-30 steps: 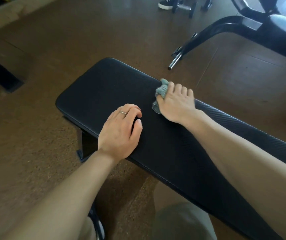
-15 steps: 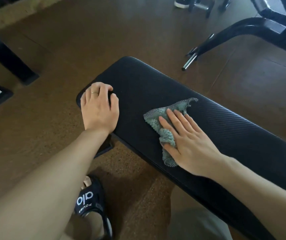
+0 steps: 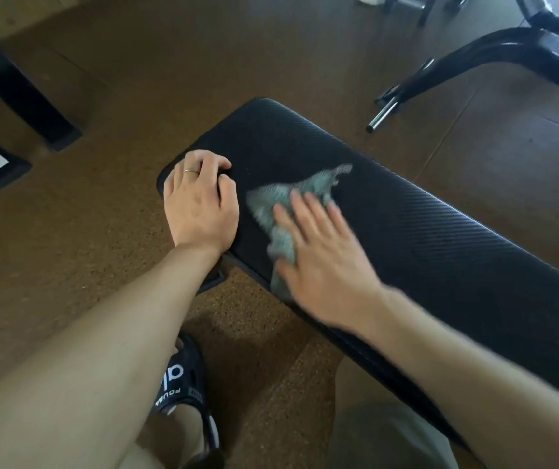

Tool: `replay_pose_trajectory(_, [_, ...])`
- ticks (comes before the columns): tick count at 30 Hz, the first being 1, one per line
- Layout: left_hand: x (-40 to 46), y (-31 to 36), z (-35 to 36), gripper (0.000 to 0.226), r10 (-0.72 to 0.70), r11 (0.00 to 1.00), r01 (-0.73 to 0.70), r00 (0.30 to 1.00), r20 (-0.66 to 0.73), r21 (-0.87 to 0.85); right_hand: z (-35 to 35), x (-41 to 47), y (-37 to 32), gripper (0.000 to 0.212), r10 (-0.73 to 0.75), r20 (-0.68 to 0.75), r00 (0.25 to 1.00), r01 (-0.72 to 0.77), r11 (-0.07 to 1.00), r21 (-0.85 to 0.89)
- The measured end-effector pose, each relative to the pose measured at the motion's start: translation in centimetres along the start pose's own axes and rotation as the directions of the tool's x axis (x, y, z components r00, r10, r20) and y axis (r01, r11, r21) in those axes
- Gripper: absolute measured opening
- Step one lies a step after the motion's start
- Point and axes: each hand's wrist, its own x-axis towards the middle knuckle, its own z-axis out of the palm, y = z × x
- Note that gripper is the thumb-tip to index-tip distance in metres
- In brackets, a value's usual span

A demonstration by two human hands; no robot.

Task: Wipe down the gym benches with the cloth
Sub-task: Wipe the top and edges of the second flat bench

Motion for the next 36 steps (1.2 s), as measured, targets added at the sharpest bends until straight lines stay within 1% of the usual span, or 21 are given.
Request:
replay_pose_trajectory(2, [-0.1,-0.1,0.0,0.030,-0.011,1.000,0.011,1.000,-0.009,-0.008,1.5,-2.8,-2.0,0.076,-0.069,-0.006,0.998,0.069,0.997,-0.043])
replay_pose_trajectory(5, [-0.1,-0.1,0.0,0.030,-0.010,1.000,0.010,1.000,-0.012,-0.003,2.5,-3.2,-2.3,0.076,-0.083,-0.060,0.995,0.077,0.992,-0.102])
replay_pose_trajectory(7, [0.0,-0.1,0.0,0.029,-0.017,1.000,0.017,1.000,-0.013,-0.011,2.2,-3.0,-2.1,0.074,-0.090,-0.065,0.994,0.083,0.992,-0.095])
replay_pose_trajectory(9, [0.0,-0.2,0.0,0.029,-0.021,1.000,0.021,1.000,-0.012,-0.015,2.2,-4.8,-1.5,0.074,-0.104,-0.045,0.994,0.099,0.991,-0.095])
replay_pose_trajectory(11, [0.0,-0.1,0.0,0.030,-0.018,1.000,0.018,1.000,-0.016,-0.016,2.4,-8.3,-0.3,0.077,-0.143,-0.016,0.990,0.140,0.981,-0.134])
replay_pose_trajectory(13, [0.0,0.0,0.1,0.030,-0.018,1.000,0.018,1.000,-0.020,-0.021,2.6,-11.8,1.3,0.080,-0.169,-0.025,0.985,0.162,0.970,-0.182])
replay_pose_trajectory(15, [-0.1,0.0,0.1,0.032,-0.021,1.000,0.021,1.000,-0.020,-0.015,2.6,-13.3,2.2,0.090,-0.155,-0.051,0.987,0.142,0.968,-0.209])
replay_pose_trajectory(17, [-0.2,-0.1,0.2,0.032,-0.013,1.000,0.012,1.000,-0.020,-0.019,2.6,-11.7,1.6,0.097,-0.152,-0.040,0.988,0.139,0.964,-0.227])
replay_pose_trajectory(20, [-0.1,-0.2,0.3,0.031,0.001,1.000,-0.001,1.000,-0.027,-0.019,2.3,-6.0,-1.3,0.089,-0.196,-0.068,0.978,0.175,0.955,-0.240])
replay_pose_trajectory(22, [-0.1,-0.3,0.3,0.034,0.009,1.000,-0.010,0.999,-0.031,-0.023,2.0,-2.5,-3.6,0.082,-0.173,-0.073,0.982,0.153,0.962,-0.225])
replay_pose_trajectory(24, [0.1,-0.4,0.2,0.035,0.001,0.999,-0.002,1.000,-0.030,-0.041,2.0,-1.0,-5.1,0.073,-0.131,-0.066,0.989,0.111,0.964,-0.241])
replay_pose_trajectory(25, [0.1,-0.4,0.2,0.036,-0.003,0.999,0.002,1.000,-0.028,-0.044,2.0,-1.0,-5.1,0.072,-0.134,-0.072,0.988,0.114,0.965,-0.237])
replay_pose_trajectory(27, [0.1,-0.3,0.1,0.035,-0.006,0.999,0.005,1.000,-0.023,-0.035,1.9,-2.4,-3.8,0.076,-0.174,-0.087,0.981,0.151,0.962,-0.227])
replay_pose_trajectory(29, [0.0,-0.1,0.1,0.035,-0.010,1.000,0.010,1.000,-0.002,-0.025,2.0,-5.5,-1.7,0.080,-0.225,-0.049,0.973,0.208,0.949,-0.236])
replay_pose_trajectory(31, [0.1,-0.1,0.0,0.035,-0.018,1.000,0.018,1.000,0.012,-0.013,2.4,-9.2,0.4,0.073,-0.292,-0.018,0.956,0.276,0.921,-0.275])
replay_pose_trajectory(33, [0.1,-0.2,0.0,0.035,-0.020,1.000,0.020,1.000,0.010,-0.010,2.5,-11.3,2.0,0.071,-0.319,-0.004,0.948,0.304,0.905,-0.298])
replay_pose_trajectory(36, [0.0,-0.3,0.1,0.032,-0.007,0.999,0.007,1.000,-0.001,-0.043,2.1,-9.2,1.8,0.077,-0.348,0.024,0.937,0.339,0.895,-0.291])
